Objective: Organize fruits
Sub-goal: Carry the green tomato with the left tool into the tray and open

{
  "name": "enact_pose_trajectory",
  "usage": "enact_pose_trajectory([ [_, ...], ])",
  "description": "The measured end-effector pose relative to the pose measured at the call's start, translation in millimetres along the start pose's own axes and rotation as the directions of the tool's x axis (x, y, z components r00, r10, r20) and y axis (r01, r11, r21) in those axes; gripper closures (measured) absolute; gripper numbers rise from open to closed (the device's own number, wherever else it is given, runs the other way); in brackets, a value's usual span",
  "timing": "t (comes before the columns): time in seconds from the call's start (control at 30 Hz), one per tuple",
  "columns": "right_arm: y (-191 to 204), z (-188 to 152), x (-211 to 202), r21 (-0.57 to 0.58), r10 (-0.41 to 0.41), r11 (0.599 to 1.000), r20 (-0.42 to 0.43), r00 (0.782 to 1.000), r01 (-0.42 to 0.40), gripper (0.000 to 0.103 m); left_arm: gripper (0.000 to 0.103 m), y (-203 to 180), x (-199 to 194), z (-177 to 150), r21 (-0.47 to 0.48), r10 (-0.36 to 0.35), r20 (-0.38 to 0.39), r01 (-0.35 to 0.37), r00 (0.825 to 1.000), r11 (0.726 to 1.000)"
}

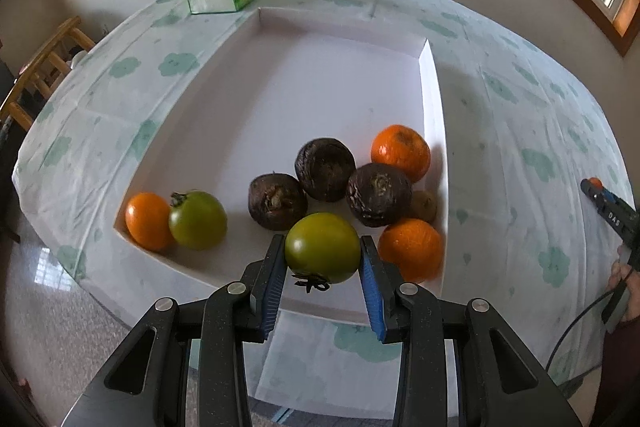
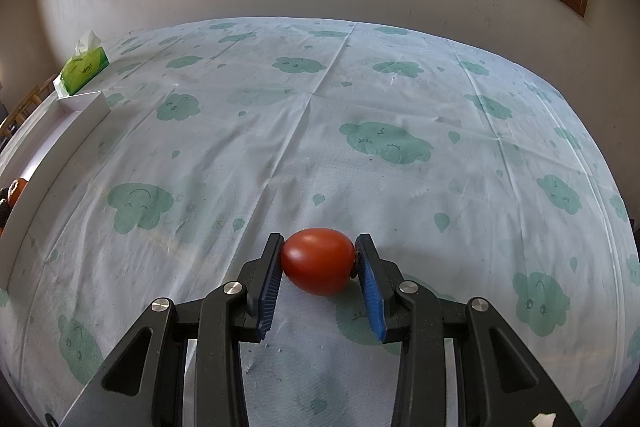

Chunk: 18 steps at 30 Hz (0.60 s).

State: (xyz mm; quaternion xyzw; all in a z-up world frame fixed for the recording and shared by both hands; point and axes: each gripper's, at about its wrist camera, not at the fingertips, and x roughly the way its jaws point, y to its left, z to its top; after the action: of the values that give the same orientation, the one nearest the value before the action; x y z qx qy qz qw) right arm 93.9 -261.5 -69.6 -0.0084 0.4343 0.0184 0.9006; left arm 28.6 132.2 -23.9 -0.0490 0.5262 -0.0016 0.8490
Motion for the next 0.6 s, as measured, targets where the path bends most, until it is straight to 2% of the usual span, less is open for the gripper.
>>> enact_pose_trajectory([
  [0.4, 1, 0, -2, -0.012, -0.010, 1.000, 0.002, 1.000, 0.010, 0.070, 0.065, -5, 17, 1, 0.012, 0.014, -0.017, -0.014, 1.000, 1.000],
  [0.6, 14, 4, -9, -0.018, 0.037, 0.999, 0.000, 0.999, -0.037, 0.070, 0.064, -4, 21, 1, 0.027, 0.024, -0.011, -0.023, 1.000, 0.999],
])
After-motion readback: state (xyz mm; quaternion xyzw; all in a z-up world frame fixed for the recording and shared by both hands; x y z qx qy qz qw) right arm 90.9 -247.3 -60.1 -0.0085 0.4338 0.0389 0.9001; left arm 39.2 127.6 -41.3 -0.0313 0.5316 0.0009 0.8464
